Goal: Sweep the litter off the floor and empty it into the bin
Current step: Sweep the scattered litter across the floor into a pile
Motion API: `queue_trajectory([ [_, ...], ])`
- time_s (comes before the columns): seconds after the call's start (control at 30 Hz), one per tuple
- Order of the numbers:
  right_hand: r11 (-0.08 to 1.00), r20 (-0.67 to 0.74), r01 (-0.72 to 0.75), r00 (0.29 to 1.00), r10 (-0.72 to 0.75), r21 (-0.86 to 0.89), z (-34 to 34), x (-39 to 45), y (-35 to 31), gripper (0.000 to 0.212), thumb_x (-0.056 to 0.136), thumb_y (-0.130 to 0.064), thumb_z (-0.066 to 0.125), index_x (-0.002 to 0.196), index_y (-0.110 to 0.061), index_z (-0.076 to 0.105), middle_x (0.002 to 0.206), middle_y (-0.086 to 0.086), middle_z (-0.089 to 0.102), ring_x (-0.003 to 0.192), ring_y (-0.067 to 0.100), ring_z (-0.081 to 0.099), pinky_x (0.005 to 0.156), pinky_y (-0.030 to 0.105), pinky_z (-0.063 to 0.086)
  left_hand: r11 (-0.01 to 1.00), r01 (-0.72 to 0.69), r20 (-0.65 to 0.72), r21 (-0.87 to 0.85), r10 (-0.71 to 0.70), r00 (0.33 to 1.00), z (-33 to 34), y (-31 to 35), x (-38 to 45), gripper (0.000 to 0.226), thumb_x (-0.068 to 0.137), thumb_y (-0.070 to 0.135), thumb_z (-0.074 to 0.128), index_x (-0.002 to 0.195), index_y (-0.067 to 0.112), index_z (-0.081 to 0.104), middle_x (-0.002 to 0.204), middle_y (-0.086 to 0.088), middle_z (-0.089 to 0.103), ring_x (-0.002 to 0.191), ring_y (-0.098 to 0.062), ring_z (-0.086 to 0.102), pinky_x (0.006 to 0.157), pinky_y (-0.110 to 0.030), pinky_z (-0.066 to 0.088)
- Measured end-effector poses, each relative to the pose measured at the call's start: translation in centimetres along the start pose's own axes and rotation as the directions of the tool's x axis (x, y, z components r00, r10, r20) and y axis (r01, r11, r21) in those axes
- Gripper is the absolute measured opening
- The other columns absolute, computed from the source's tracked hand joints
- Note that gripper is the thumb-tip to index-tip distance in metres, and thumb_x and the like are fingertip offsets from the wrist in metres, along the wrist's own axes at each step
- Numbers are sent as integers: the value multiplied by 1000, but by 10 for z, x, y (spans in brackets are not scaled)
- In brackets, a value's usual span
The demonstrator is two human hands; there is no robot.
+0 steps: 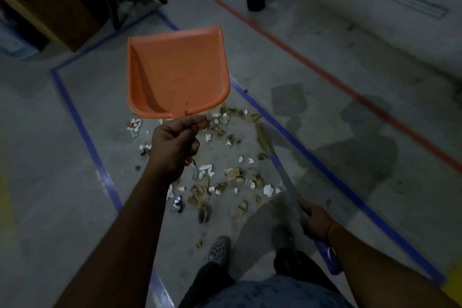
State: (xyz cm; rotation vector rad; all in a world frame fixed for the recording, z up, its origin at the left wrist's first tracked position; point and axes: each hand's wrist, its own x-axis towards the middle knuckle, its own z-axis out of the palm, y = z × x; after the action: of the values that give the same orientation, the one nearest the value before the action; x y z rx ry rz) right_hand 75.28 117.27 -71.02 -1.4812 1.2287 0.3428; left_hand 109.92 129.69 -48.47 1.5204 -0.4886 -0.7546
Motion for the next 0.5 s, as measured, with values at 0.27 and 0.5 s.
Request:
queue_trajectory([
  [0.27, 984, -21, -135, 990, 139, 116, 162, -28, 1, 38, 74, -32, 72, 108, -16, 73, 100, 13, 74, 82, 27, 70, 69, 37, 60, 997, 40, 140, 71, -50, 989, -102, -16, -15, 30, 99, -3, 50, 104, 14, 75, 93, -3, 74, 46, -14, 49, 41, -21, 32],
  [0.5, 972, -40, -75, 996, 86, 222, 237, -53, -48, 61, 70, -5, 52, 128, -20, 62, 83, 24, 69, 52, 26, 59, 47, 28, 48, 993, 101, 206, 65, -113, 972, -164, -35, -49, 35, 99, -5, 48, 100, 16, 76, 91, -3, 72, 46, -12, 49, 40, -17, 32],
])
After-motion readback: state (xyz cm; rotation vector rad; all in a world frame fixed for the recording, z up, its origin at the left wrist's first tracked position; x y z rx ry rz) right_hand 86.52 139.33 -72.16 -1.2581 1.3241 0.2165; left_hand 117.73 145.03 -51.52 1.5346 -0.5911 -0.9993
